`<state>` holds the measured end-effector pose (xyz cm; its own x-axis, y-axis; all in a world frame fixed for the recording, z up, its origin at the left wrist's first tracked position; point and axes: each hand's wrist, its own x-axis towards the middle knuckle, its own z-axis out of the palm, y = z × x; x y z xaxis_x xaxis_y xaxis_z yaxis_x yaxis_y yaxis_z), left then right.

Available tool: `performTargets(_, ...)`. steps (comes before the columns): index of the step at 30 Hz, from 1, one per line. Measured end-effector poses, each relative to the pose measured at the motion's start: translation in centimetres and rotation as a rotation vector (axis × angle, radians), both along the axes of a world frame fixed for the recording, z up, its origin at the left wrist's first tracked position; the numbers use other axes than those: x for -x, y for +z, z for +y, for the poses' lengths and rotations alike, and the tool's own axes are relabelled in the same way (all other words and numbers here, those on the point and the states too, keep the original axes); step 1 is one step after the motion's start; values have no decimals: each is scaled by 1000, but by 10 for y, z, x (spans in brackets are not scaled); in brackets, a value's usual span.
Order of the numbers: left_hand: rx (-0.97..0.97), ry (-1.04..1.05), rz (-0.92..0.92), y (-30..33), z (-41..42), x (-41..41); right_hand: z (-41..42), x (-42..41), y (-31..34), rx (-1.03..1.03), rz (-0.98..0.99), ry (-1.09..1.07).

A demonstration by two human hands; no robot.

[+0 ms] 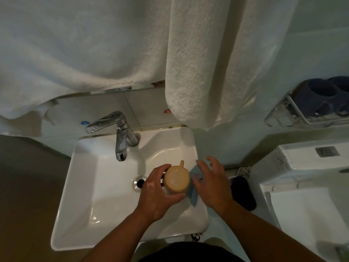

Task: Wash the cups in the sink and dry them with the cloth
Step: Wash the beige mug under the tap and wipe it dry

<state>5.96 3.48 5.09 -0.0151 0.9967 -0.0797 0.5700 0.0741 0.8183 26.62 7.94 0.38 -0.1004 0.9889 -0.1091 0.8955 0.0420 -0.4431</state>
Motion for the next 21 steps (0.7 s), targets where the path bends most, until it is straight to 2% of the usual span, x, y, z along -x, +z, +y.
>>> performTargets(3, 4, 12, -6, 0, -2, -3, -2, 1, -9, 125, 177, -1)
performTargets(5, -2, 10, -1, 2, -2, -5, -2, 1, -11, 143, 342, -80)
performTargets(8, -17, -17, -5, 8, 0, -5, -2, -7, -13, 179, 490, -96)
performTargets(11, -24, -76, 1, 15, 3, -3, -2, -16, 1, 206, 453, -24)
performTargets(13, -36, -125, 14, 23, 6, 0, 0, -21, 28, 78, 393, -12)
performTargets(15, -35, -208, 7, 33, 14, 3, 0, -24, 65, 5, 452, 108)
performTargets(18, 5, -350, -44, 53, 30, -3, -9, -28, 110, 111, 513, 304)
performTargets(21, 47, -401, -136, 76, 47, -21, -20, -33, 128, 148, 635, 188)
